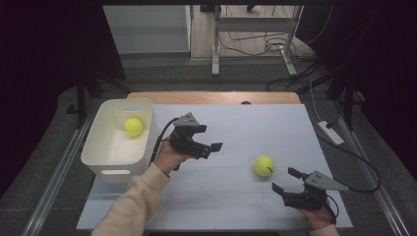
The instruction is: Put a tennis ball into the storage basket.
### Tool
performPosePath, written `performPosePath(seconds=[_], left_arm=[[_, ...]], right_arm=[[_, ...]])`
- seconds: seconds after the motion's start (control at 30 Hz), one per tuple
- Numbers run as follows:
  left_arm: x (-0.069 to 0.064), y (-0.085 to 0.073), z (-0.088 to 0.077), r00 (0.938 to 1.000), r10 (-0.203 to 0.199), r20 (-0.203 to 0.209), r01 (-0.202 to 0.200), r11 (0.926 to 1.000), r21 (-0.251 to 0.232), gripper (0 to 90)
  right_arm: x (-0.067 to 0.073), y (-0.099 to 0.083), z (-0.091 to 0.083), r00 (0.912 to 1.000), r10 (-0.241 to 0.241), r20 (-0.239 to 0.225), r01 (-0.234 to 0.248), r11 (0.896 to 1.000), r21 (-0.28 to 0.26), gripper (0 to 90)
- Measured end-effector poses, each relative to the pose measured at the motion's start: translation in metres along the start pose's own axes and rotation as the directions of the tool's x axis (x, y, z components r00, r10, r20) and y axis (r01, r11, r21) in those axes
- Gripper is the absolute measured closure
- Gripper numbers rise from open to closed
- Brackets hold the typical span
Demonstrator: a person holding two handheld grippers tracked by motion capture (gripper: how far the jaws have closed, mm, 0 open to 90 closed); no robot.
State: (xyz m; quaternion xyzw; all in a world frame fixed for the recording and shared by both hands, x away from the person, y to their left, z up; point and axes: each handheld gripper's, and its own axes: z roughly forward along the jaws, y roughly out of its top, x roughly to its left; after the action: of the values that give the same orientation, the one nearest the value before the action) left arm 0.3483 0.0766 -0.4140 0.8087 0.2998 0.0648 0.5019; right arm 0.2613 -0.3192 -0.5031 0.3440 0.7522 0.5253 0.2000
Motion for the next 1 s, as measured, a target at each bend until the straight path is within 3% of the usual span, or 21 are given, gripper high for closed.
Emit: performPosePath(seconds=[1.0], left_arm=[[-0.013, 0.003, 0.044, 0.9983, 0.019, 0.055, -0.022, 0.9981, 0.057, 10.8]], right_arm=[[0.001, 0.001, -0.001, 1.0000, 0.001, -0.001, -0.001, 1.000, -0.015, 13.4]])
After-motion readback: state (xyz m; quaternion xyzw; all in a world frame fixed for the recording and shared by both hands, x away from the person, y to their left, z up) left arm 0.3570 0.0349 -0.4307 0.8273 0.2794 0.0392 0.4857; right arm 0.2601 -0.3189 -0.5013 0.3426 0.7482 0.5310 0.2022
